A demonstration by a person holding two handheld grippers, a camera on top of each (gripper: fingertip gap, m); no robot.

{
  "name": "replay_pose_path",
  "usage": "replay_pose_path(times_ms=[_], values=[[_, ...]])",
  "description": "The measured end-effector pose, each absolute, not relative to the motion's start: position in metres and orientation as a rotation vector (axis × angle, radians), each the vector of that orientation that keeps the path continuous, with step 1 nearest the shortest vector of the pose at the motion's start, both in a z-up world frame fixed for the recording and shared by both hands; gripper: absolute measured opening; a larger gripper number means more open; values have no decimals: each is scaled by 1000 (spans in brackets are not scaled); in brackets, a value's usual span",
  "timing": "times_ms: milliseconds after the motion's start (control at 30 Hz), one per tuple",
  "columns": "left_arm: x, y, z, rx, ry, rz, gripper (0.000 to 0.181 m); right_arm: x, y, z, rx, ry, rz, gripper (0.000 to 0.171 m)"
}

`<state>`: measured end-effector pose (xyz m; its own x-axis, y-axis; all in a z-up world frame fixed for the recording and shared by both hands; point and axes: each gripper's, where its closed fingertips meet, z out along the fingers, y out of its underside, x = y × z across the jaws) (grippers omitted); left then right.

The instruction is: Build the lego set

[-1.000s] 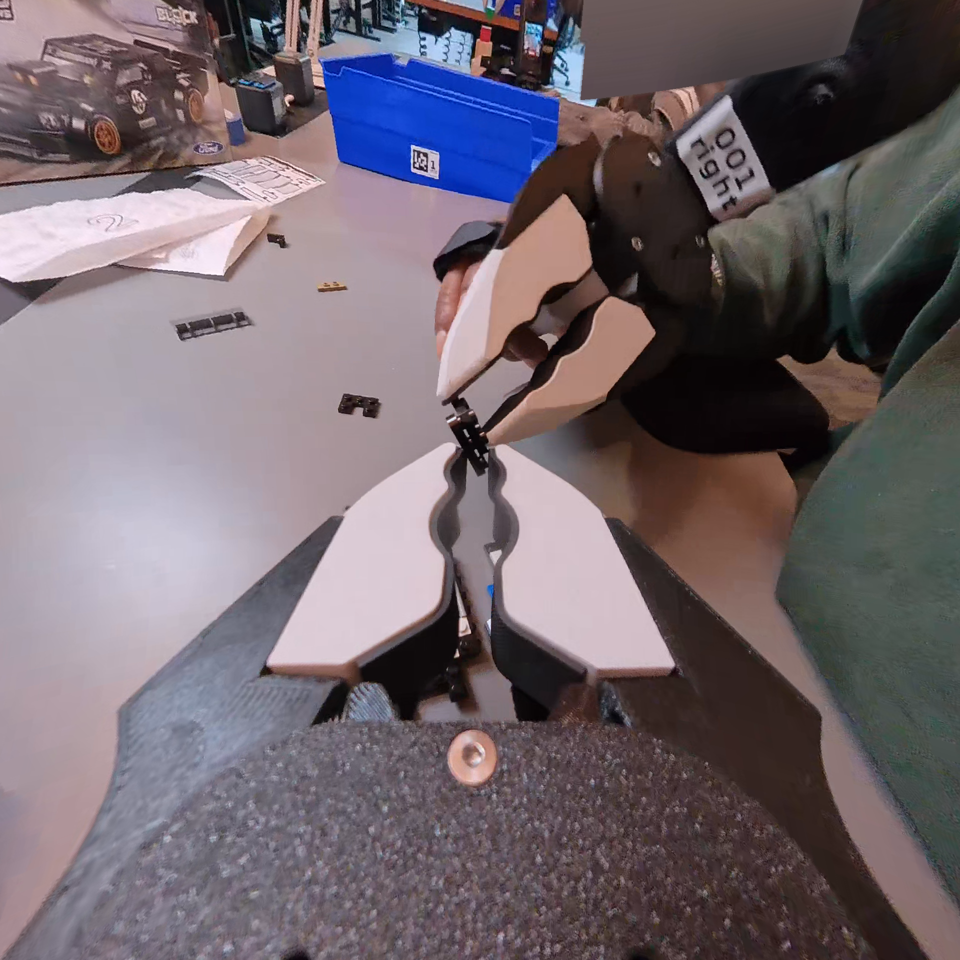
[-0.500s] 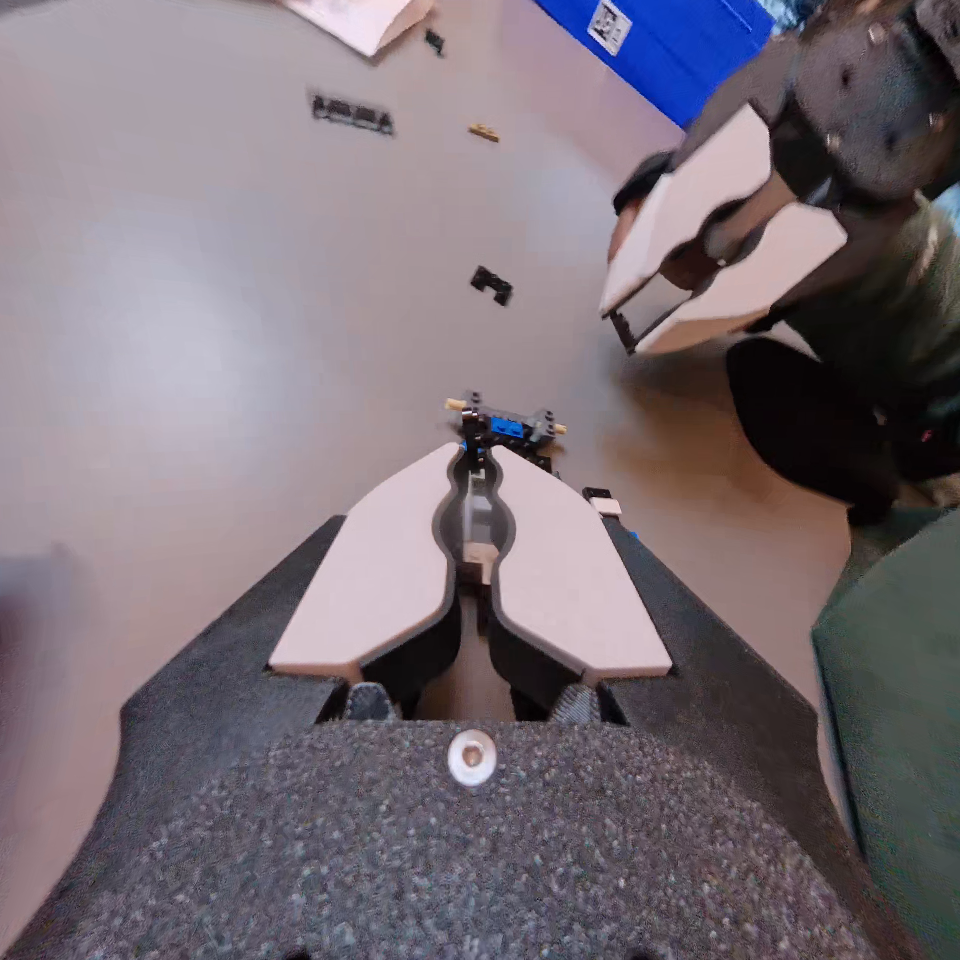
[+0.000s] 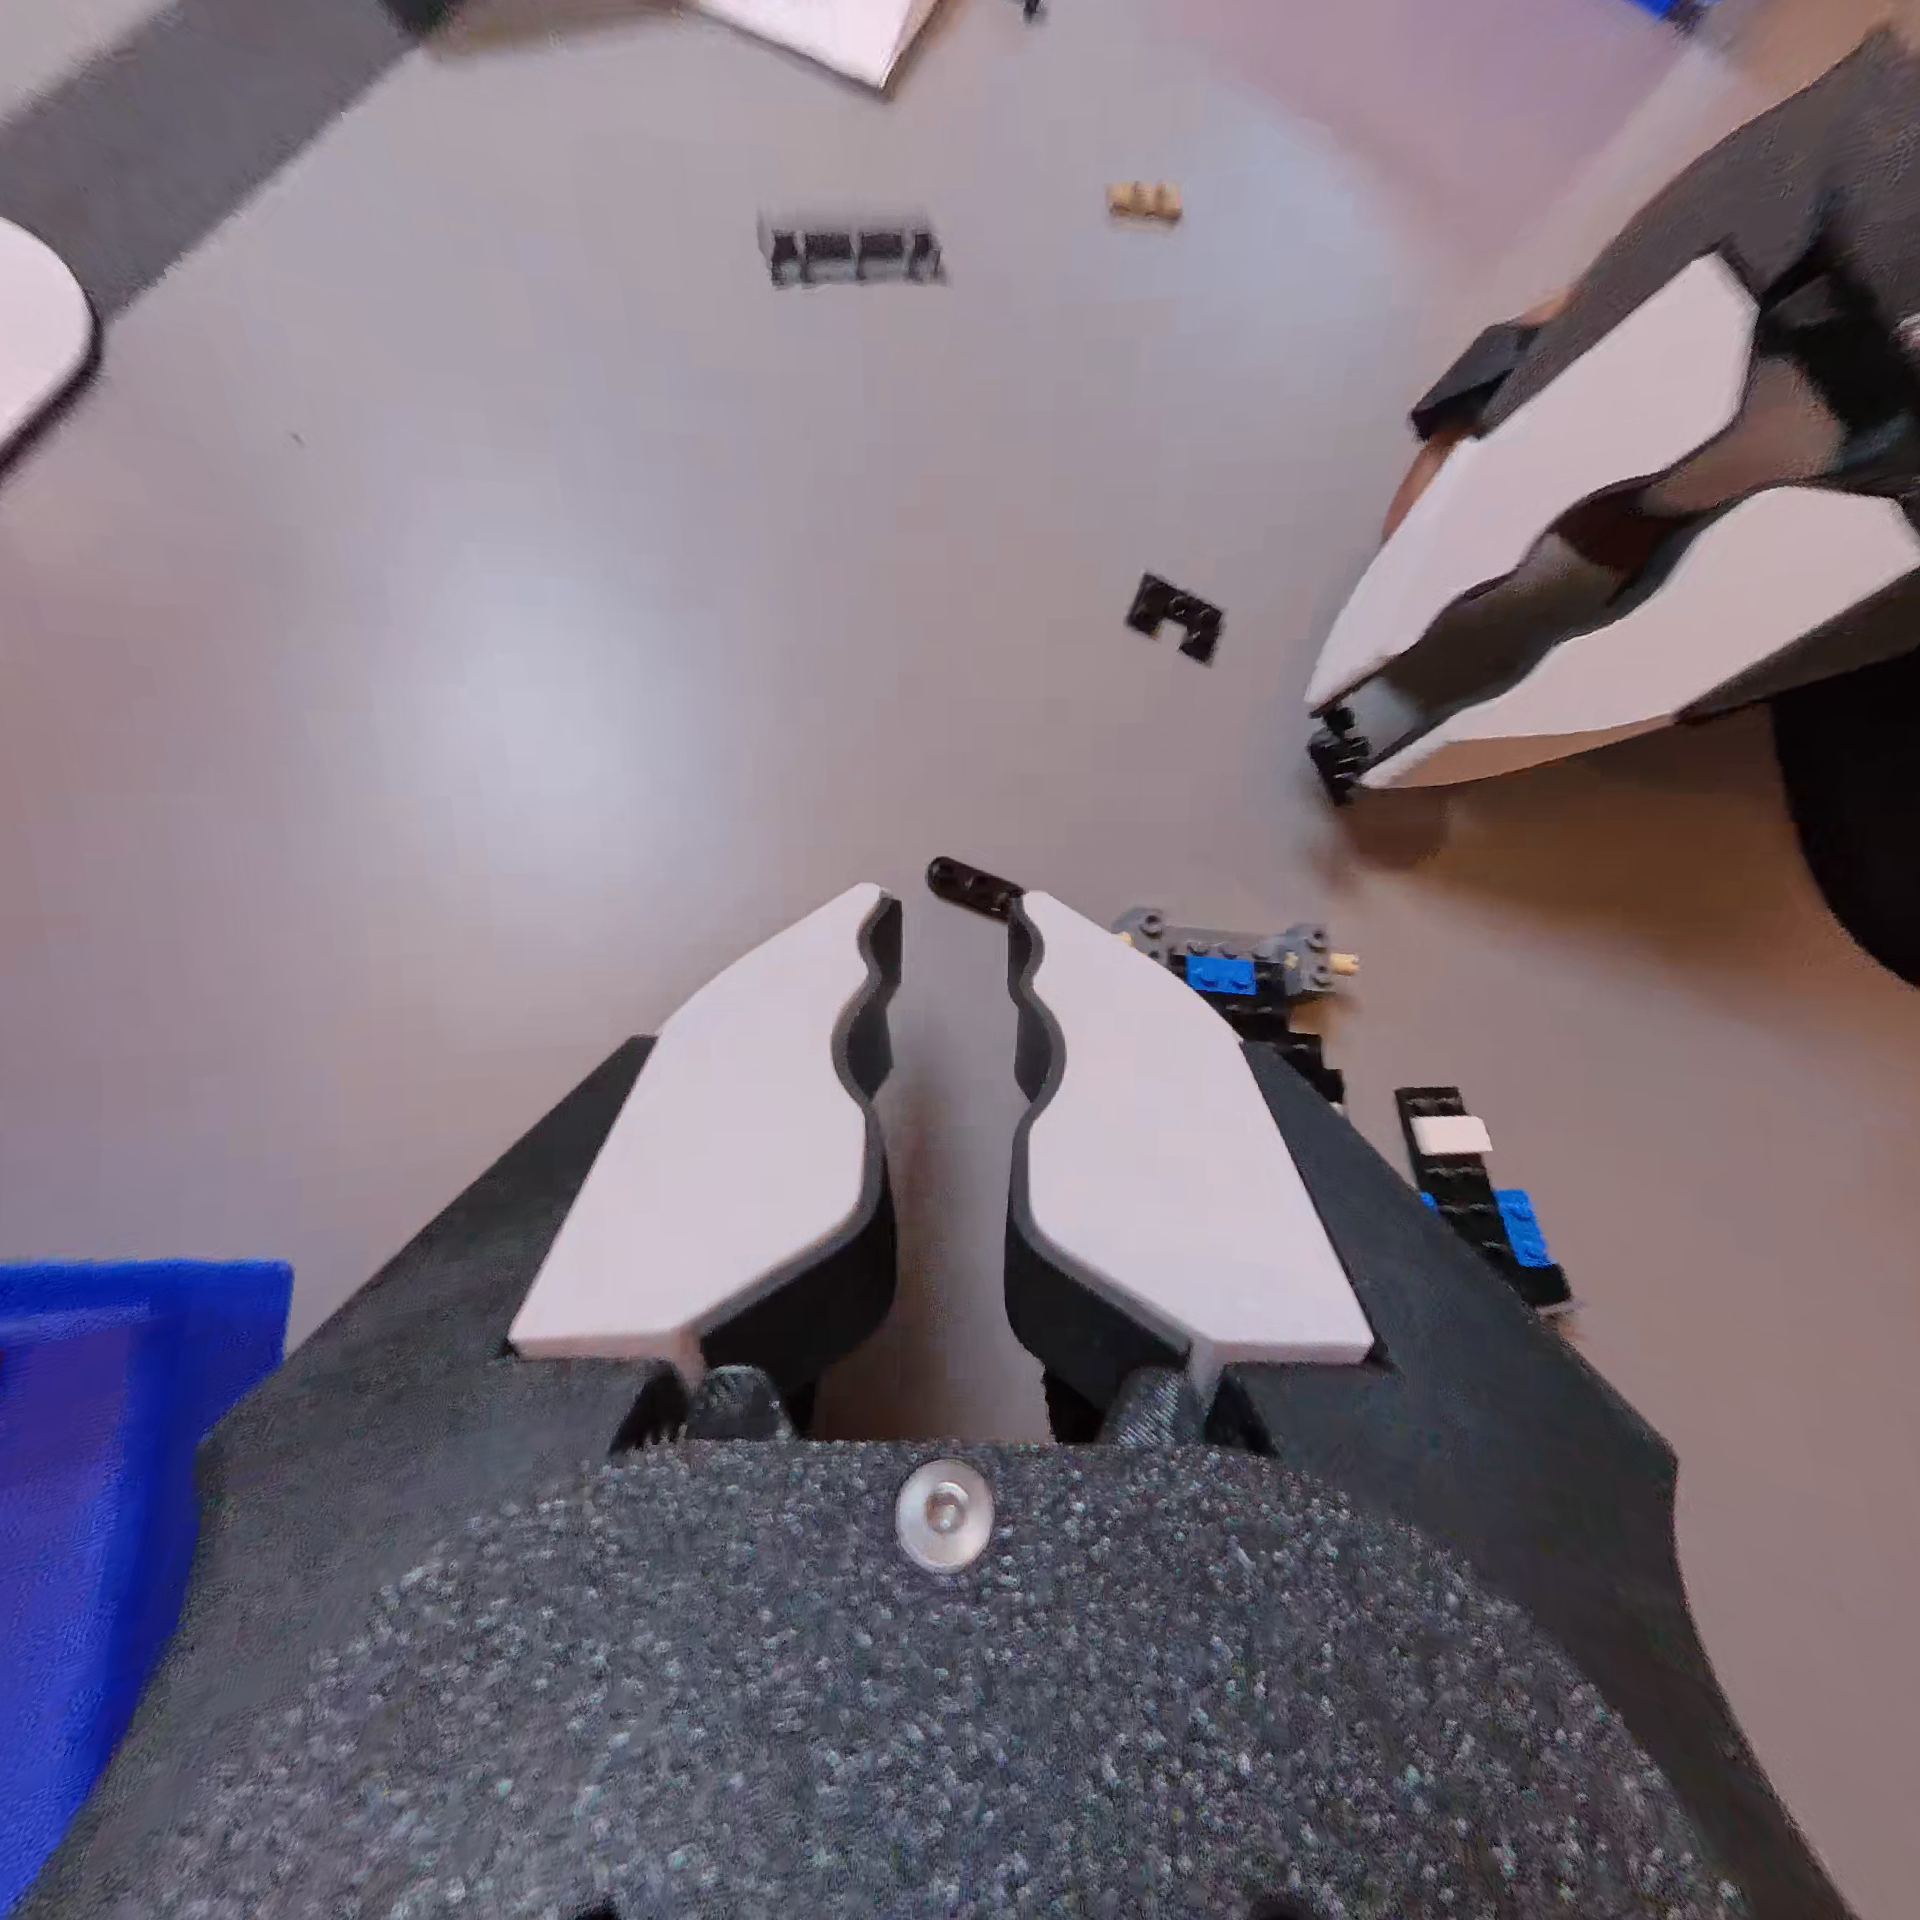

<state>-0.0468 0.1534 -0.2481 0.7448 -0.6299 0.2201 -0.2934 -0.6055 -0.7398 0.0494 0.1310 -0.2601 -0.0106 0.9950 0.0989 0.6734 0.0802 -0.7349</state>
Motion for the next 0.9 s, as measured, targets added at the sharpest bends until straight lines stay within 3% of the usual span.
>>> replay_pose_path(times_ms=[367,567,633,800,900], values=[[15,71,-213,-2056,627,-1145,26,13,87,-215,-1311,-1738,783,16],[12,70,-211,-2039,545,-1184,16,6,73,-213,-1255,-1770,724,16],[14,65,-213,-2043,574,-1177,7,6,71,-217,-1251,-1799,681,16],[21,49,-237,-2141,743,-1059,6,34,53,-251,-1347,-2124,631,15],[17,54,-240,-2146,754,-970,10,61,72,-277,-1488,-2231,405,16]])
